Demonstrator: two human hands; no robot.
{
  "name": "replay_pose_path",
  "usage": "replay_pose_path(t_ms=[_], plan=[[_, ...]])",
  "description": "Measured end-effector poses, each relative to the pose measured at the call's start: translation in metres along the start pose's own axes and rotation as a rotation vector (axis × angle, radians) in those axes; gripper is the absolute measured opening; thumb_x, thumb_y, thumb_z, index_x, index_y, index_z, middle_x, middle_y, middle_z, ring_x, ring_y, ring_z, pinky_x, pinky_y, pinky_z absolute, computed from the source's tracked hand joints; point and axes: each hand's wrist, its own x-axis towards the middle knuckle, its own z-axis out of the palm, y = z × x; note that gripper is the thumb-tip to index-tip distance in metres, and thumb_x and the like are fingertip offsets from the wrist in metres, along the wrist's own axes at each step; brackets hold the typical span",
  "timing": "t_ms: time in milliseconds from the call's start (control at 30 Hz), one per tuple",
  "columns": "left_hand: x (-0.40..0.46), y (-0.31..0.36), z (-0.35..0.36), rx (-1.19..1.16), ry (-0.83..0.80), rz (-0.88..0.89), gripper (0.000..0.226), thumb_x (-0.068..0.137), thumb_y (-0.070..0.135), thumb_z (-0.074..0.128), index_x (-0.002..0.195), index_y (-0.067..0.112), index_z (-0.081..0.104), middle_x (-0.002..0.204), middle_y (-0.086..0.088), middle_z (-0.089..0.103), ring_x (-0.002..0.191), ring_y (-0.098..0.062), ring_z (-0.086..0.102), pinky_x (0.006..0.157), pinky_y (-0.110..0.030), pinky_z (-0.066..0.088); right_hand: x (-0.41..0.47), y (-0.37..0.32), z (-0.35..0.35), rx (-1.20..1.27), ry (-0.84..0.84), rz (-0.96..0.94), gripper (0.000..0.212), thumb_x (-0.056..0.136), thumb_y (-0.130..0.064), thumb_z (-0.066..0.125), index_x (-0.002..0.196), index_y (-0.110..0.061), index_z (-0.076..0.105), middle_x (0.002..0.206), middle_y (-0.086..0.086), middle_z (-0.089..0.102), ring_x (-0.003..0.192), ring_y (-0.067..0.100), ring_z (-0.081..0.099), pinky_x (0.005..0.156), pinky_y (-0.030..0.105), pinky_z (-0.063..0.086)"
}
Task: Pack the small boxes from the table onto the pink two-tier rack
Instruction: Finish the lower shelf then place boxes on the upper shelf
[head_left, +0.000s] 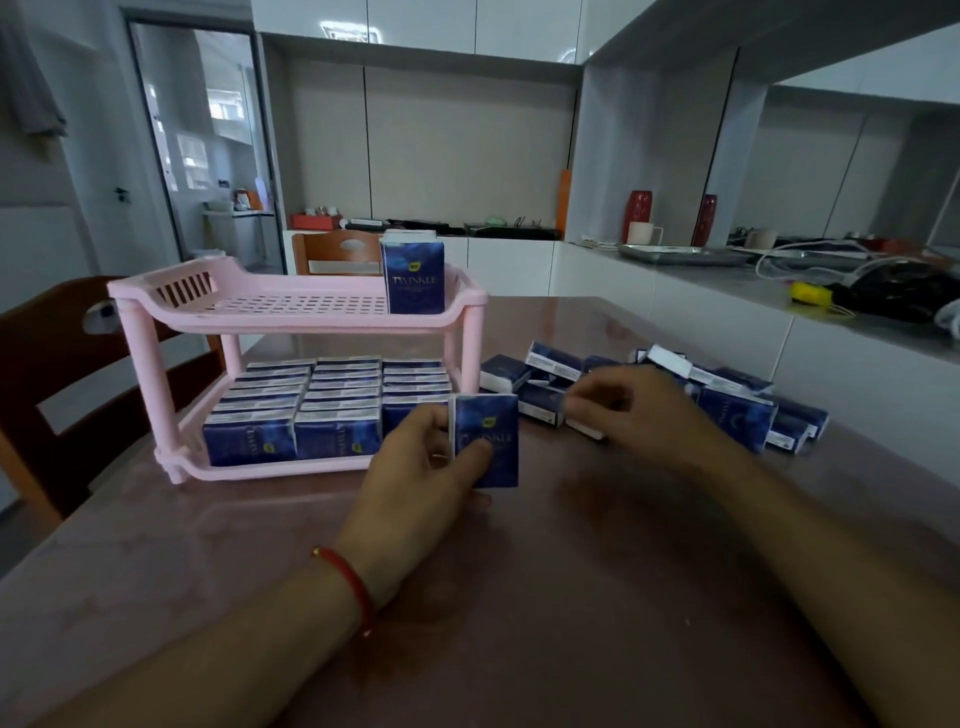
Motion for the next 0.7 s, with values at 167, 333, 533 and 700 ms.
replay_pose_path(t_ms=[167,333,533,700], plan=[[0.0,0.002,0.001,-0.081,-0.043,-0.06,0.014,0.093,0.009,0.065,0.106,0.015,0.062,0.101,-0.013,0.072,0.083,-0.022,0.075,0.067,-0.037,0.063,0.012,0.065,-0.014,-0.603,0.238,0.134,0.041,0.082,-0.031,0.069,0.122,-0.022,0.067,0.114,0.006,0.069,0.108,0.033,0.058,0.092,0.044,0.048],[0.002,-0.002,-0.002,-0.014,-0.045,-0.033,0.016,0.092,0.014,0.068,0.105,0.023,0.065,0.101,-0.007,0.073,0.084,-0.02,0.075,0.076,-0.047,0.063,0.013,0.055,-0.008,-0.664,0.296,0.105,0.029,0.089,-0.022,0.064,0.116,-0.024,0.073,0.099,0.01,0.073,0.098,0.034,0.06,0.083,0.046,0.05],[0.003,-0.002,-0.006,0.041,-0.037,-0.023,0.033,0.083,0.008,0.073,0.105,0.031,0.065,0.093,0.003,0.077,0.085,-0.02,0.075,0.082,-0.051,0.06,0.003,0.013,-0.029,0.374,0.282,0.226,0.024,0.096,-0.021,0.056,0.096,-0.012,0.078,0.094,0.013,0.075,0.084,0.026,0.069,0.069,0.037,0.051],[0.002,0.0,-0.007,0.033,-0.049,0.017,0.033,0.088,0.005,0.07,0.114,0.024,0.063,0.088,0.0,0.077,0.073,-0.023,0.074,0.073,-0.044,0.063,-0.012,-0.02,-0.023,0.598,-0.113,0.146,0.025,0.097,-0.027,0.058,0.106,-0.012,0.075,0.085,0.016,0.073,0.053,0.022,0.063,0.042,0.026,0.046]])
